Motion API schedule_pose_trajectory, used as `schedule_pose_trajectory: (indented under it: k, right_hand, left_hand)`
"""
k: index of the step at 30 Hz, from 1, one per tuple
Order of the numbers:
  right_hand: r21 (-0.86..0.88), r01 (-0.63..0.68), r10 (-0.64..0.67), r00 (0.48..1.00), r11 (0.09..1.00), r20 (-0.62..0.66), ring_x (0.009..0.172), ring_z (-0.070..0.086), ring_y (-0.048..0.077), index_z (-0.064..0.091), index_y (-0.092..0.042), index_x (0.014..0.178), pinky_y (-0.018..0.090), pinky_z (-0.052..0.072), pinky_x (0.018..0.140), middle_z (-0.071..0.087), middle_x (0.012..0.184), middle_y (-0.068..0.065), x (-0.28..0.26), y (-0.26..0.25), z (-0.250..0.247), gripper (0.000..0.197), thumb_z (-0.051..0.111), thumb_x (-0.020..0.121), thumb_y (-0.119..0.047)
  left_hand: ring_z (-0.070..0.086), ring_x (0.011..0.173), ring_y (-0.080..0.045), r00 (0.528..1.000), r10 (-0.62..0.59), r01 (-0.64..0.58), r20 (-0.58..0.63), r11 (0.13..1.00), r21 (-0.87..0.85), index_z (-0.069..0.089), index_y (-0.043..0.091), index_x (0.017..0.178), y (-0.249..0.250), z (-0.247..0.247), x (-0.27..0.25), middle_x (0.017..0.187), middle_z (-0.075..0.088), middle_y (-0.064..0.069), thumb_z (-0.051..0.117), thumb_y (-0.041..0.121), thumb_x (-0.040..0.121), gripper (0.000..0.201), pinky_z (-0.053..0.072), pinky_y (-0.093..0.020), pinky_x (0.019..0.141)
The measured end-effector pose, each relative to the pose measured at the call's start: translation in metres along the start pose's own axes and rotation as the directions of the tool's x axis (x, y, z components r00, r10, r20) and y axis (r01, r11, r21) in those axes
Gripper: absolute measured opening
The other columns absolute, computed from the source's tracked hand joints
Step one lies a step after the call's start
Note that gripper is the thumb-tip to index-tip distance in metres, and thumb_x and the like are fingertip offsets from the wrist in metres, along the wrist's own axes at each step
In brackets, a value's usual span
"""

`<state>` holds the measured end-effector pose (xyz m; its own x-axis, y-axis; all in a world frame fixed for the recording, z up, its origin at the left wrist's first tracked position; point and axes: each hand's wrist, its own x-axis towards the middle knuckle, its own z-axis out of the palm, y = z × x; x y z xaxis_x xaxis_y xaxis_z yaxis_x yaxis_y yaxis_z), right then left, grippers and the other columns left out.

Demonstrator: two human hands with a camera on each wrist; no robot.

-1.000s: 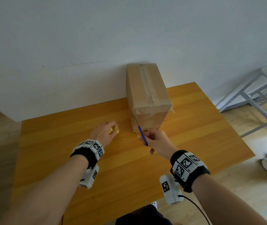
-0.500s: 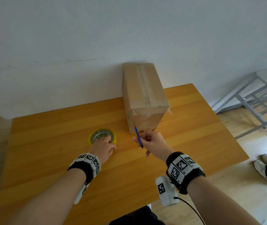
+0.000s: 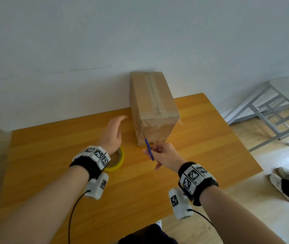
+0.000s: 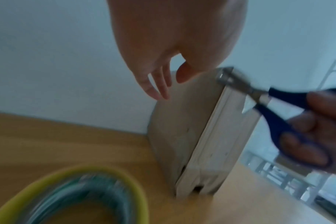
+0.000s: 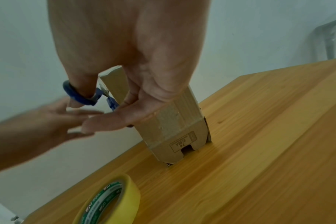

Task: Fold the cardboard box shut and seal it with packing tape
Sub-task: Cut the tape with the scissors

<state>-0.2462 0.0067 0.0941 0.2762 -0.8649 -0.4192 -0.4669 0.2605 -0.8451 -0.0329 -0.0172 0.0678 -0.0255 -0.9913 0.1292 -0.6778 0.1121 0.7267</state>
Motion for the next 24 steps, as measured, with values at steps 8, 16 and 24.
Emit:
schedule_pose_trajectory:
  k: [8, 16, 24]
  right_hand:
    - [-0.025, -0.022, 0.022, 0.999, 0.999, 0.031, 0.060, 0.056, 0.008, 0.056, -0.009, 0.080, 0.039, 0.060, 0.061, 0.053, 0.071, 0.003, -0.001, -0.002, 0.003, 0.030, 0.072, 0.081, -0.035]
    - [-0.221, -0.113, 0.153, 0.973, 0.969, 0.174, 0.064, 0.055, 0.011, 0.054, -0.010, 0.079, 0.034, 0.059, 0.061, 0.052, 0.069, -0.001, 0.006, 0.000, 0.014, 0.042, 0.068, 0.080, -0.050]
    - [-0.571, -0.123, 0.183, 0.982, 0.812, 0.049, 0.071, 0.056, 0.021, 0.056, -0.012, 0.086, 0.030, 0.045, 0.060, 0.063, 0.081, 0.006, 0.012, 0.047, 0.019, 0.031, 0.072, 0.080, -0.038]
  left_hand:
    - [0.027, 0.139, -0.022, 0.952, 0.253, -0.280, 0.173, 0.947, 0.156, 0.050, 0.039, 0.128, 0.031, -0.017, 0.026, 0.153, 0.027, 0.003, 0.037, -0.005, 0.091, 0.058, 0.031, -0.040, 0.113]
    - [0.023, 0.142, -0.022, 0.943, 0.187, -0.240, 0.275, 0.955, 0.173, 0.049, 0.041, 0.128, 0.034, -0.025, 0.030, 0.154, 0.024, 0.005, 0.034, -0.006, 0.091, 0.062, 0.028, -0.041, 0.114]
    - [0.028, 0.140, -0.019, 0.940, 0.201, -0.254, 0.275, 0.952, 0.171, 0.051, 0.038, 0.128, 0.039, -0.029, 0.034, 0.153, 0.027, 0.005, 0.036, -0.001, 0.093, 0.054, 0.040, -0.035, 0.106]
